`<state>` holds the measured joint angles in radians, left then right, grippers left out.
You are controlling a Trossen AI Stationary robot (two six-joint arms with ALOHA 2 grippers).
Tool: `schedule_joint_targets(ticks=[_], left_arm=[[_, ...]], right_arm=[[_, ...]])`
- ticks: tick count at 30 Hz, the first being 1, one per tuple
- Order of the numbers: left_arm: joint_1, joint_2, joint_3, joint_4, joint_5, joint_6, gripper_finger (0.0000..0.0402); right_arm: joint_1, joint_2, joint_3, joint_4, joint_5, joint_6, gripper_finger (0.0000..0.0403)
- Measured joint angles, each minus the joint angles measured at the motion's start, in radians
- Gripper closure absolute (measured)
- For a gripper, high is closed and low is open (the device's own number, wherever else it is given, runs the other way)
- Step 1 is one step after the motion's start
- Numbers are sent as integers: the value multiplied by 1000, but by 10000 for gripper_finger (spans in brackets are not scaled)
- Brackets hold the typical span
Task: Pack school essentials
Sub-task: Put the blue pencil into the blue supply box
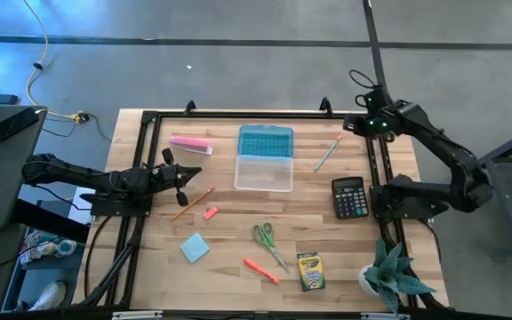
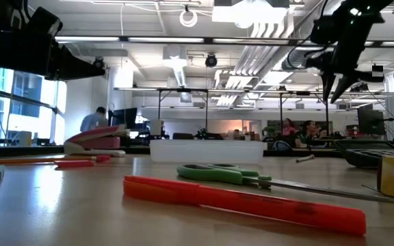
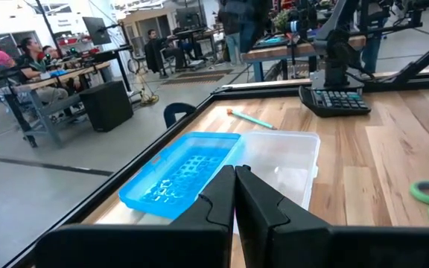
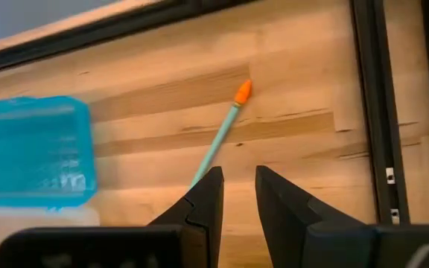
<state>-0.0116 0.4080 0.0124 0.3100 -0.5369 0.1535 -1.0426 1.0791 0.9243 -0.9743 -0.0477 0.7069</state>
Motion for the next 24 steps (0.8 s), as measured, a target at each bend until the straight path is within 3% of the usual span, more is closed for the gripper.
schedule_joint_targets(ticks=[12,24], left_arm=[[0,0,0,0,-2,0,401],[0,0,0,0,-2,25,401]], right_arm=[[58,184,-43,252,4,124,331],[228,185,-43,457,25,179,364]])
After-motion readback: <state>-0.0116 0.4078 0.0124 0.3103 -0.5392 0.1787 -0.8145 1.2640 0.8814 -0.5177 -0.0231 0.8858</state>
